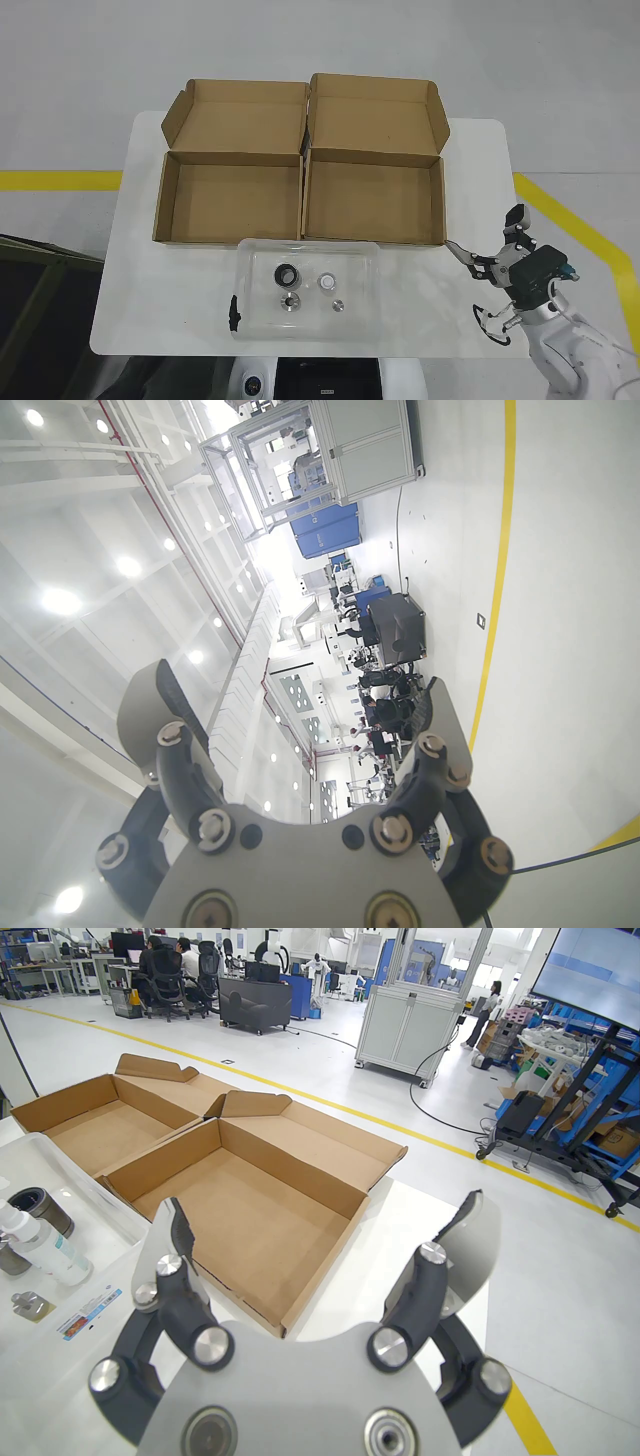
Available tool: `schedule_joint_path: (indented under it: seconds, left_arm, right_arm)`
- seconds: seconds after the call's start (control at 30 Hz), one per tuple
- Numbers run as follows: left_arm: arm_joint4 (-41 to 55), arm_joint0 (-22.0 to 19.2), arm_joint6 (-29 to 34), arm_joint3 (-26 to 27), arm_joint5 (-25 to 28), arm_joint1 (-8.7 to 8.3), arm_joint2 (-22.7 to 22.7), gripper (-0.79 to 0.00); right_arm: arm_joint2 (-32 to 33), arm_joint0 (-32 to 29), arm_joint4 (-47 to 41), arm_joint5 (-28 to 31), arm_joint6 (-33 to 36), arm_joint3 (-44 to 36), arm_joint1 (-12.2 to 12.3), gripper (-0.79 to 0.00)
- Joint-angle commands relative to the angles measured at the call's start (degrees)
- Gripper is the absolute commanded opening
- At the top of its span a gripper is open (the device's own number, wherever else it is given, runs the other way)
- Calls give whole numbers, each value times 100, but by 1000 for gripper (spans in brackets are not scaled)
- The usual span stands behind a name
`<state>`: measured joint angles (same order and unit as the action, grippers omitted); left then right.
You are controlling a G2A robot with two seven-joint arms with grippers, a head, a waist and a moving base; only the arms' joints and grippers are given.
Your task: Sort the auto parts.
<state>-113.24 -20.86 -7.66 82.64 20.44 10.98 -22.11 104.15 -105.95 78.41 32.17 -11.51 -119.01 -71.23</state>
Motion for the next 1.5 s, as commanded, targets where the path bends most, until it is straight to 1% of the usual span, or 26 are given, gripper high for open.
schedule_joint_path:
  seconds: [0.0,0.47,0.6,0.8,0.83,0.87,0.93,0.97,1.07,1.13,1.47]
  left_arm:
    - [0,0,0,0,0,0,0,-1]
    - [0,0,0,0,0,0,0,-1]
    - [0,0,0,0,0,0,0,0]
    - [0,0,0,0,0,0,0,0]
    - [0,0,0,0,0,0,0,0]
    - [0,0,0,0,0,0,0,0]
    - [0,0,0,0,0,0,0,0]
    - [0,0,0,0,0,0,0,0]
    - [0,0,0,0,0,0,0,0]
    - [0,0,0,0,0,0,0,0]
    - [0,0,0,0,0,0,0,0]
  right_arm:
    - [0,0,0,0,0,0,0,0]
    - [0,0,0,0,0,0,0,0]
    - [-160,131,85,154,146,-61,18,0]
    - [-632,417,214,637,796,-126,63,0]
    - [-780,469,32,844,896,-90,67,0]
    - [-942,539,-359,1069,923,-21,66,0]
    - [-1095,778,-309,1416,1481,-142,103,0]
    - [-1216,860,-423,1552,1647,-181,111,0]
    - [-1505,1141,-525,1828,2242,-298,142,0]
    - [-1734,1305,-605,1923,2546,-336,153,0]
    - [-2861,1963,-786,1841,3698,-186,164,0]
